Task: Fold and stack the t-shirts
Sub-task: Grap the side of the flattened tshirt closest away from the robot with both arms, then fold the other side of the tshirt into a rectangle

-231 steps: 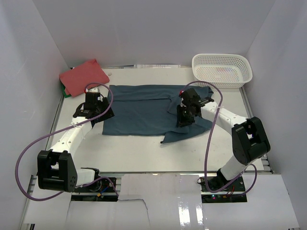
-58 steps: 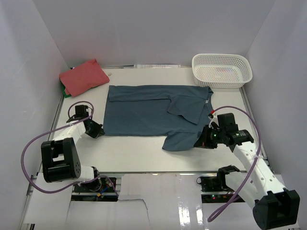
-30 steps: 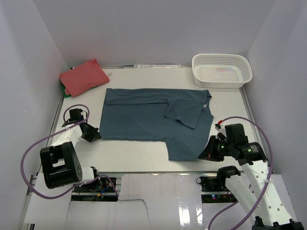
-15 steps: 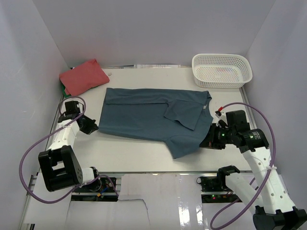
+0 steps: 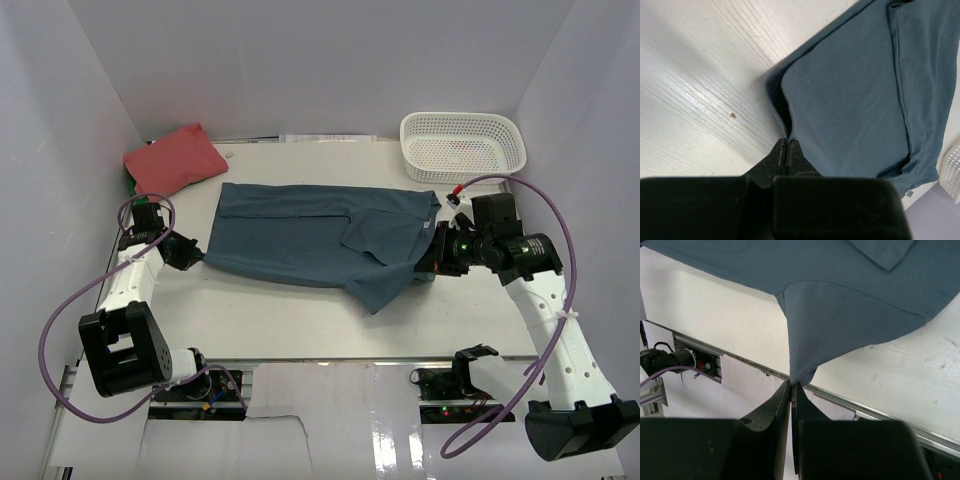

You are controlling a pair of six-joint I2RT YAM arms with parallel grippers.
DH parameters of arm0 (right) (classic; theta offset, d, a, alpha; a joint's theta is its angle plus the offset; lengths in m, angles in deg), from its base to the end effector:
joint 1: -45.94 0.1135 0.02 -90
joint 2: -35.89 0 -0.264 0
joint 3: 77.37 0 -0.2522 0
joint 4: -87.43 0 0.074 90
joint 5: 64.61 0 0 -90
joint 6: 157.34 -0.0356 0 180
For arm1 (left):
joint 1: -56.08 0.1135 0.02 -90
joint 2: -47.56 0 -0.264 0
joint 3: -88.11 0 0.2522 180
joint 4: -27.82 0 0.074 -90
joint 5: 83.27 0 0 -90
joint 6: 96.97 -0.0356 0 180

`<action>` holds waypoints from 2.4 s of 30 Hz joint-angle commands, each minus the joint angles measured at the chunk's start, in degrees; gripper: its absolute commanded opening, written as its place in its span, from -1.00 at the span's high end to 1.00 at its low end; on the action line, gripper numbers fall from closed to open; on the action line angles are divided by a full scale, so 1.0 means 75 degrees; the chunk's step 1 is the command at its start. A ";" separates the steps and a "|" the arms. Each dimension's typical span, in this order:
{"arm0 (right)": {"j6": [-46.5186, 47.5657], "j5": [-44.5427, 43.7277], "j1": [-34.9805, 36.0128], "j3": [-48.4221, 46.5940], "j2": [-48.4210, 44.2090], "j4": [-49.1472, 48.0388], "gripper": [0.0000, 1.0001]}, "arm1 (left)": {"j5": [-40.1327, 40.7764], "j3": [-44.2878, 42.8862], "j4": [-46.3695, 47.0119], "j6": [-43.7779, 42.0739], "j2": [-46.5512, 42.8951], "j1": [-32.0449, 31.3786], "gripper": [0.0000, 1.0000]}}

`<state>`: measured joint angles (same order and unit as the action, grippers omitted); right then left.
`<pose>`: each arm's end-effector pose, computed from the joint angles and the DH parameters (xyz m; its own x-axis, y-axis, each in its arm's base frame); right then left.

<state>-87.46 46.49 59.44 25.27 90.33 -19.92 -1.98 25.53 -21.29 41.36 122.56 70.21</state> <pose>0.1604 0.0517 0.3447 -0.8494 0.1261 -0.5125 -0.1618 0.8621 0.4803 0.2438 0.0558 0.2183 -0.4388 -0.8719 -0.2175 -0.7507 0.4887 -0.4446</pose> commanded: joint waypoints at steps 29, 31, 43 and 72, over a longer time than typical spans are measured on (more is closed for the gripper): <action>0.1287 0.0175 -0.0792 -0.2841 0.2890 -0.0716 0.85 | 0.0036 -0.1693 0.0319 0.0293 0.1424 -0.0185 1.00; 0.1346 0.0140 -0.0792 -0.2970 0.3101 -0.0727 0.85 | 0.0025 -0.1811 0.0319 0.0328 0.1530 -0.0208 1.00; 0.1417 0.0245 -0.0932 -0.3532 0.3921 -0.0950 0.85 | 0.0177 -0.2444 0.0296 0.0387 0.2081 -0.0337 1.00; 0.1311 0.0549 -0.1178 -0.5360 0.5843 -0.1114 0.85 | 0.0259 -0.3920 0.0284 0.0422 0.3335 -0.0548 1.00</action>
<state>-77.52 49.37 51.16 -11.36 133.23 -27.41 -1.10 -0.96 -19.85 44.16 147.76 66.69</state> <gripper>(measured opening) 0.081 0.020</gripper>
